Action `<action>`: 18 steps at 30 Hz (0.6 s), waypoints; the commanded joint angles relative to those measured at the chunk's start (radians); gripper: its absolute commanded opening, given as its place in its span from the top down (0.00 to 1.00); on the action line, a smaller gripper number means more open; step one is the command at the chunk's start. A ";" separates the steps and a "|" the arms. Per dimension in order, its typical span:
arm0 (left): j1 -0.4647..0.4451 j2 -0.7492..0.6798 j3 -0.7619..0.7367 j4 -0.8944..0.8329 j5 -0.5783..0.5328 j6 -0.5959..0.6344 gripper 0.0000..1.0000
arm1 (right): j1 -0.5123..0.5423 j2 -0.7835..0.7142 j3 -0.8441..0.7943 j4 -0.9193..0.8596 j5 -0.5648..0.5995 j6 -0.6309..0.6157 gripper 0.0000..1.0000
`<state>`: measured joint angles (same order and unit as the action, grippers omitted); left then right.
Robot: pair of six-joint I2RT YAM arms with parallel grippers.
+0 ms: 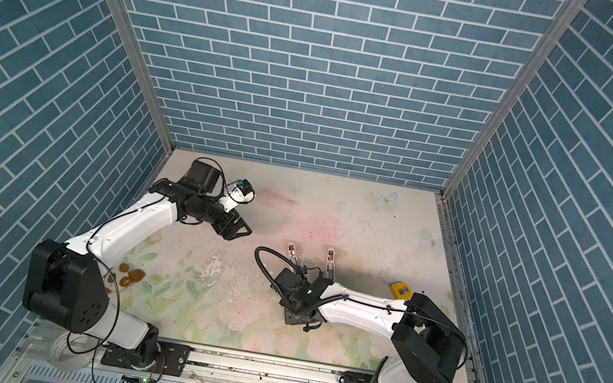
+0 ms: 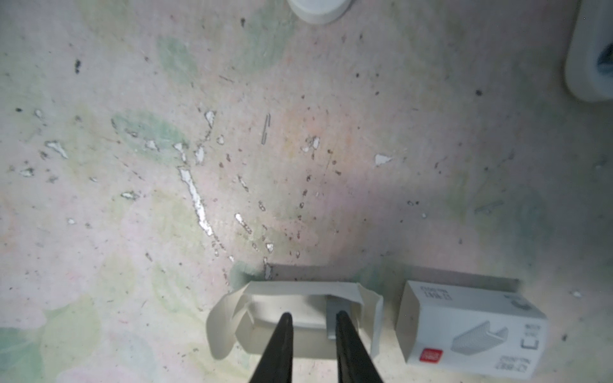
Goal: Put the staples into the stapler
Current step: 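Lower the open right gripper into the white staple tray, then close the right gripper on the remaining staple strip in the tray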
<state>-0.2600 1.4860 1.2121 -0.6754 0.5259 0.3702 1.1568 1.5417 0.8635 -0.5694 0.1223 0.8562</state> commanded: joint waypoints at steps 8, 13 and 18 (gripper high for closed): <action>0.007 -0.013 -0.016 0.008 0.018 0.002 0.19 | 0.021 0.045 0.058 -0.104 0.078 -0.006 0.75; 0.007 -0.012 -0.016 0.007 0.020 0.001 0.19 | 0.023 0.056 0.064 -0.118 0.084 -0.003 0.75; 0.007 -0.012 -0.017 0.007 0.020 0.001 0.19 | 0.028 0.070 0.071 -0.124 0.092 -0.001 0.75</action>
<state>-0.2600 1.4860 1.2118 -0.6750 0.5297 0.3702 1.1755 1.5948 0.9081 -0.6498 0.1802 0.8558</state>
